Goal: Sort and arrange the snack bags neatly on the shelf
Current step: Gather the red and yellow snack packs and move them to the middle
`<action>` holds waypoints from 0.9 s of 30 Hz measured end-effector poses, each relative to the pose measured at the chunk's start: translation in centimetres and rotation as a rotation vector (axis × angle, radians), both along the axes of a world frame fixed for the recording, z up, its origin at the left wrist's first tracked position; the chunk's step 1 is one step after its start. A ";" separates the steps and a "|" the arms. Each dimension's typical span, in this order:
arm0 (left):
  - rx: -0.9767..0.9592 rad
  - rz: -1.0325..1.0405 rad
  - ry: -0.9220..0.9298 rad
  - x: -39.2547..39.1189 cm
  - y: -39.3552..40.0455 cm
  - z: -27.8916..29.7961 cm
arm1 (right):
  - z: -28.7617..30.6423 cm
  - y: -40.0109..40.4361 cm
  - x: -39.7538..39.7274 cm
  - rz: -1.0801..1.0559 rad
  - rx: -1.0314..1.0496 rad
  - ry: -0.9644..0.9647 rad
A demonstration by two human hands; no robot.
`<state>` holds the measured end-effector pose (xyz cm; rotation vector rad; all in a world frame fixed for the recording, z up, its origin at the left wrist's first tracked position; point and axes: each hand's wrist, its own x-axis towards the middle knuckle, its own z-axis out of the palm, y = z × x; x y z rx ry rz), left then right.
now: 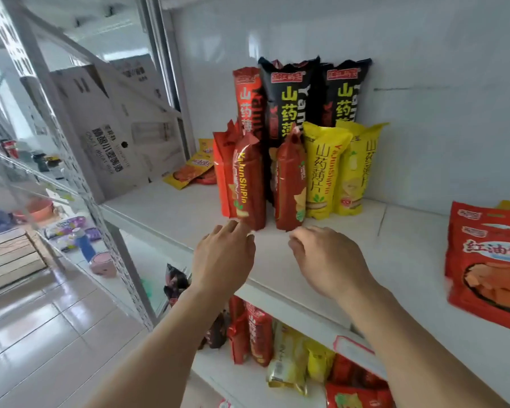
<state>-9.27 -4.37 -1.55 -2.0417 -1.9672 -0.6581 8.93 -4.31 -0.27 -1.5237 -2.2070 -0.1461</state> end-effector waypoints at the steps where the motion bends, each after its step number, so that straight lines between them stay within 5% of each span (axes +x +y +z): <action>1: -0.005 0.014 -0.006 -2.4 -0.1 -0.2 | -0.1 0.0 -2.3 0.003 -0.012 0.021; 13: -0.029 0.065 -0.132 -21.4 3.0 -0.1 | 1.1 5.0 -22.4 0.010 -0.088 0.134; 27: -0.037 0.100 -0.296 -29.7 21.6 0.8 | -1.2 25.3 -31.1 -0.159 -0.226 0.538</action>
